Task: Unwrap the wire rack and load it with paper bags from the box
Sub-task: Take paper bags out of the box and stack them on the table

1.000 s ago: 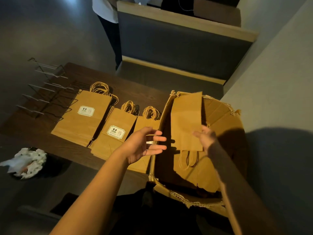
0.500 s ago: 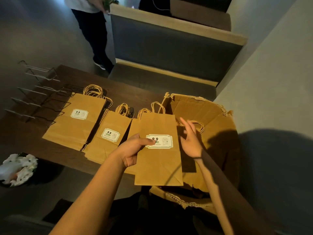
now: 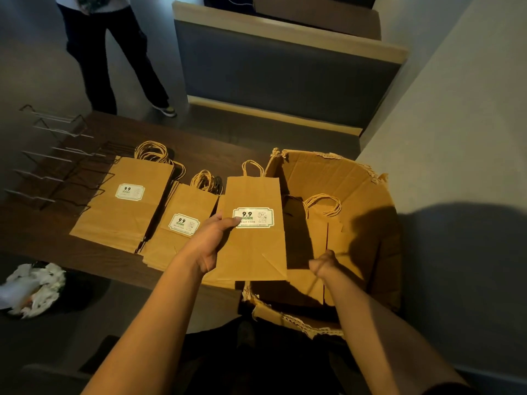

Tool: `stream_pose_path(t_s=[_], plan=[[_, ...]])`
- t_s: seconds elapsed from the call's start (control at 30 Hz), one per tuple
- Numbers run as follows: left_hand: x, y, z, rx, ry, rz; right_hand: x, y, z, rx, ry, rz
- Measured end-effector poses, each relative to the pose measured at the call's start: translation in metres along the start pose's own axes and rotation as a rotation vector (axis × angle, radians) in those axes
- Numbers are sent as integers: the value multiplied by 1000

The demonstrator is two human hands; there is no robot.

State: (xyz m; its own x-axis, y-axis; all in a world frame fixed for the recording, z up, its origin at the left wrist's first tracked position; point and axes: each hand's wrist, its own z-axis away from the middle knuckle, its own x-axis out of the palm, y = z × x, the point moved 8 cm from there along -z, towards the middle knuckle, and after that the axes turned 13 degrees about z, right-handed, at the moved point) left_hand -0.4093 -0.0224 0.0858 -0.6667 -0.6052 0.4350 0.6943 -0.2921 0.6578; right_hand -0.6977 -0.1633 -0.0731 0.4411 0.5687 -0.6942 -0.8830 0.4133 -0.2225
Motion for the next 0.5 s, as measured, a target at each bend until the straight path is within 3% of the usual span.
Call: stream_pose_path(t_s=[0.27, 0.37, 0.5], plan=[[-5, 10, 10, 31, 31, -5, -56, -14, 23, -163, -121, -321], [-8, 15, 9, 57, 21, 8, -110, -31, 58, -271, -22, -402], [6, 19, 8, 60, -9, 89, -165, -71, 139, -489, 122, -262]])
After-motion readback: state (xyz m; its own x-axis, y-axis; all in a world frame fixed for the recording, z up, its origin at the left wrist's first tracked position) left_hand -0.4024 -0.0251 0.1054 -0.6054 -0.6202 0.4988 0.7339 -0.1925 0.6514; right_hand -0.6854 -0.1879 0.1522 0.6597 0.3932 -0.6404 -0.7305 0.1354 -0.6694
